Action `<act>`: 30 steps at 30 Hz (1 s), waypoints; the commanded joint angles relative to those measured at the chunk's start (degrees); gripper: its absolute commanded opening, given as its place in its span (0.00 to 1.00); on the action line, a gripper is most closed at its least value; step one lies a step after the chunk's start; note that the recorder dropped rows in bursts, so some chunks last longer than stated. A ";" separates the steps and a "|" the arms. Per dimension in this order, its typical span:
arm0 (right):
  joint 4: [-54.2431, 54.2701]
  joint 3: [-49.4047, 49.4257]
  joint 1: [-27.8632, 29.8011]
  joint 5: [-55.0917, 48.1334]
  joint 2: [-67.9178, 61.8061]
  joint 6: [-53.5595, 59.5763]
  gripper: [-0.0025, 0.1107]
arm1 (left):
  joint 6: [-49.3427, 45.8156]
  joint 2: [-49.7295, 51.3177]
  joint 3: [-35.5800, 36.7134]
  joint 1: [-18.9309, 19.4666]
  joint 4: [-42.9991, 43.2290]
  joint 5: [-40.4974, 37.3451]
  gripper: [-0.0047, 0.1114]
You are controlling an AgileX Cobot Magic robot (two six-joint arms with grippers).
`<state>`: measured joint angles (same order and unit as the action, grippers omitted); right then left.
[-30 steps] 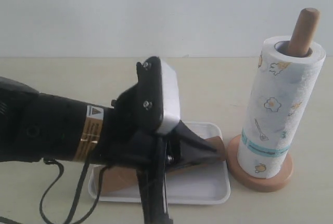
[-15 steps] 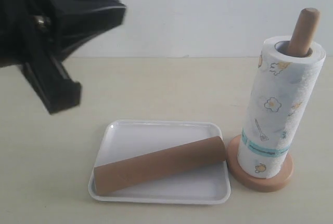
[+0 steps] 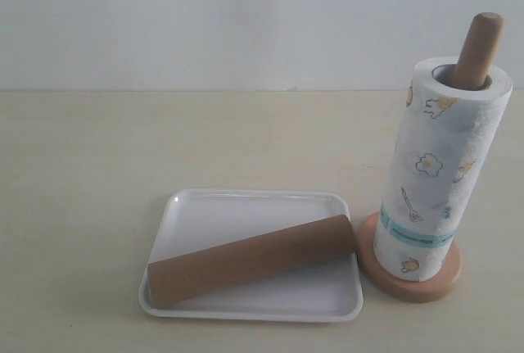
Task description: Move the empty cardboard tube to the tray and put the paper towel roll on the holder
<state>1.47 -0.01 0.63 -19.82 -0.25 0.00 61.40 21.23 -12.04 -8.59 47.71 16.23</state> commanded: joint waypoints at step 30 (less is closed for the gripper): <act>-0.27 0.01 -0.14 0.27 0.25 0.00 0.02 | -69.17 -17.80 6.68 4.06 -64.51 -14.18 0.08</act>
<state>1.47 -0.01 0.63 -19.82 -0.25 0.00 -5.79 4.71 -5.60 -4.66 -15.20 5.75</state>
